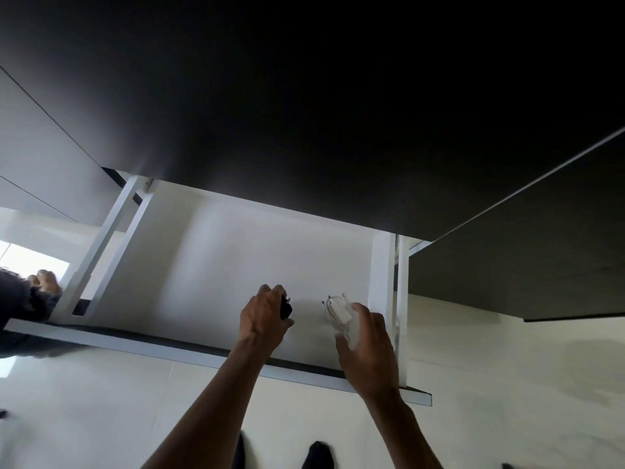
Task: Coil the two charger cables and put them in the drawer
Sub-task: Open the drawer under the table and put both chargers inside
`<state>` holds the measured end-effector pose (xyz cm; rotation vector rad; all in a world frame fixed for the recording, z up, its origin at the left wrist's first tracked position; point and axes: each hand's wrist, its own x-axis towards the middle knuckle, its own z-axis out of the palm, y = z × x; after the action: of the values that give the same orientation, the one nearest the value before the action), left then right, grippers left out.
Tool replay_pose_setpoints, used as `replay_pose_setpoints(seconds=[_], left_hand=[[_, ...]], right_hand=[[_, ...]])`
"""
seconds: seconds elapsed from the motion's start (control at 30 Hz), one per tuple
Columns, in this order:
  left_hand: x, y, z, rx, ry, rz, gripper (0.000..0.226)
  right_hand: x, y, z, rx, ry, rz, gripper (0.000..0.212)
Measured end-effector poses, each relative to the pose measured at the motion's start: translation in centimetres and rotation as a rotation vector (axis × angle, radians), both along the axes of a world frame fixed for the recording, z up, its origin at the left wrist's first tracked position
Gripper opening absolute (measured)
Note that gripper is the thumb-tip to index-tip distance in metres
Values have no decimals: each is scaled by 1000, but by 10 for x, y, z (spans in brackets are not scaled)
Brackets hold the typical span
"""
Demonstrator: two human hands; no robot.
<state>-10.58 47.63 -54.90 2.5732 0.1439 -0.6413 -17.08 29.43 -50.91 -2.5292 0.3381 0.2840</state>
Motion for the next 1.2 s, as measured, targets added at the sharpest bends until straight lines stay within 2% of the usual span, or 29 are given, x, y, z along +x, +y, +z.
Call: replay_pose_setpoints(seconds=[0.17, 0.3, 0.5, 0.57, 0.63, 0.7, 0.77, 0.8, 0.9, 1.0, 1.07, 1.2], left_hand=[[1, -1, -12, 54, 48, -78, 43], [2, 0, -17, 50, 49, -102, 43], [-6, 7, 10, -37, 8, -6, 49], [-16, 19, 29, -125, -87, 103, 43], [-34, 34, 54, -195, -260, 211, 32], [-57, 49, 81, -144, -406, 290, 23], [-81, 63, 104, -48, -449, 344, 17], [-92, 67, 109, -11, -440, 390, 15], [-116, 70, 106, -24, -353, 680, 18], [-110, 63, 105, -220, -201, 1028, 33], [-96, 54, 112, -320, -136, 1177, 39], [-78, 44, 120, -484, -47, 1447, 58]], right_hand=[[-25, -1, 11, 25, 46, -71, 47], [-21, -5, 10, 83, 84, -92, 48], [-27, -7, 19, 93, 52, -94, 45], [-35, -6, 27, 143, -12, -158, 41], [-46, -1, 42, 226, -59, -296, 34], [-58, 8, 57, 282, -84, -464, 24], [-69, 21, 67, 318, -22, -641, 12], [-73, 27, 69, 360, 61, -730, 10], [-74, 40, 68, 554, 272, -977, 33], [-57, 44, 71, 668, 257, -1104, 43], [-51, 45, 74, 771, 232, -1254, 40], [-46, 47, 80, 901, 157, -1470, 52]])
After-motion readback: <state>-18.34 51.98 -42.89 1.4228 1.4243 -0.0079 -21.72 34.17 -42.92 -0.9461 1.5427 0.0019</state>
